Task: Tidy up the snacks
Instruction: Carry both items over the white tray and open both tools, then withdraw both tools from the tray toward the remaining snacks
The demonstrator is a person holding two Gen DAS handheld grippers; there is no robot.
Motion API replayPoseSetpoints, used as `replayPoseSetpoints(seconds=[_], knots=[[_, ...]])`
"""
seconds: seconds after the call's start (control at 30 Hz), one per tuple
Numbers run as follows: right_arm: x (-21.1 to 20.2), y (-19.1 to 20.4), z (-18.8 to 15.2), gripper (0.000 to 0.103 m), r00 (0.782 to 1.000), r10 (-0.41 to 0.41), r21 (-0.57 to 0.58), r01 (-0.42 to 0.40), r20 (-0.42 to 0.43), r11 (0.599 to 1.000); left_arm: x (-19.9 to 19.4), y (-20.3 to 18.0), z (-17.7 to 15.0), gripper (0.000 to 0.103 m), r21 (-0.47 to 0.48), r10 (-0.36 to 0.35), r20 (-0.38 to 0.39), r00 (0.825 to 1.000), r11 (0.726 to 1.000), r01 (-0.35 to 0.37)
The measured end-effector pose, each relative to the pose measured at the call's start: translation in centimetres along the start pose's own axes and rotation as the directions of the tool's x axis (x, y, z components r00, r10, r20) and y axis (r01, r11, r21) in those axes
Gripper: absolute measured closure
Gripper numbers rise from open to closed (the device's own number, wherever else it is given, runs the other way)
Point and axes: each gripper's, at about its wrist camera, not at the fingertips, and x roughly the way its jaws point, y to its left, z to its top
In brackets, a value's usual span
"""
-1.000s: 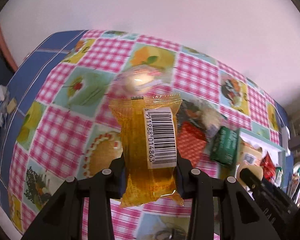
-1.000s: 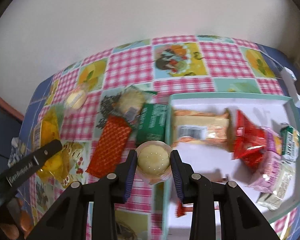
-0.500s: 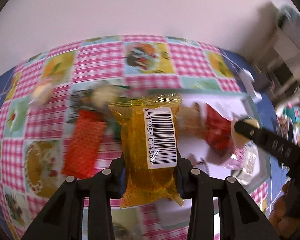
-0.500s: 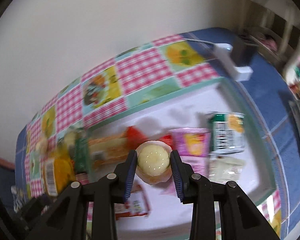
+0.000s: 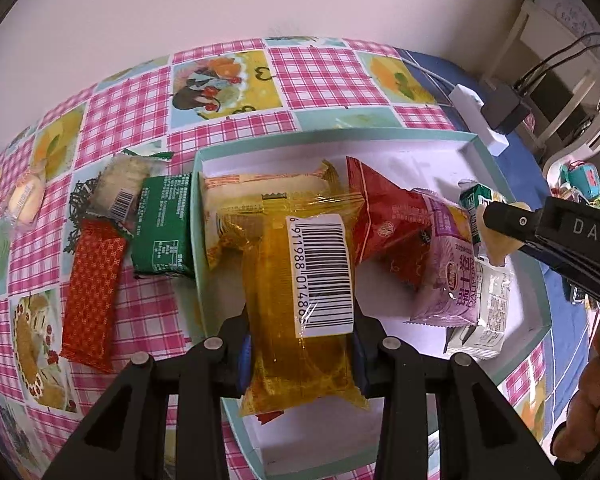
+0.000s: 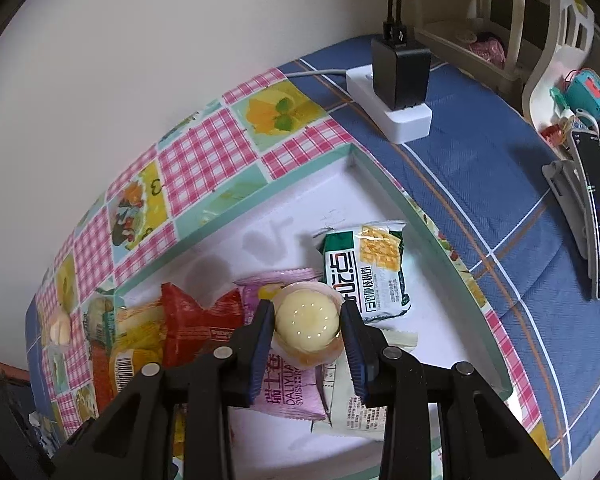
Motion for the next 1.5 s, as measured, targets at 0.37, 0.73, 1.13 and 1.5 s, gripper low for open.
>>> replayPoseSetpoints(seconds=[0.37, 0.73, 1.13, 1.5], knots=[[0.1, 0.1, -0.1, 0.066, 1.0, -0.013, -0.003, 0.013, -0.013, 1.0, -2.1, 0.1, 0.4, 0.042, -0.025, -0.049, 0.01, 0.999, 0.999, 0.049], [-0.4, 0.8, 0.0, 0.063, 0.999, -0.039, -0.048, 0.038, -0.01, 0.998, -4.5, 3.8, 0.9, 0.023, -0.159, 0.086, 0.073, 0.994, 0.985, -0.073], [-1.3, 4.6, -1.0, 0.019, 1.0, -0.008, -0.158, 0.012, 0.026, 0.987, -5.2, 9.9, 0.3, 0.009, -0.328, 0.243, 0.094, 0.965, 0.923, -0.2], [-1.3, 9.0, -3.3, 0.001, 0.999, 0.03, -0.265, -0.025, 0.014, 0.964, -7.0, 15.2, -1.2, 0.008, -0.439, 0.322, 0.099, 0.942, 0.863, -0.249]])
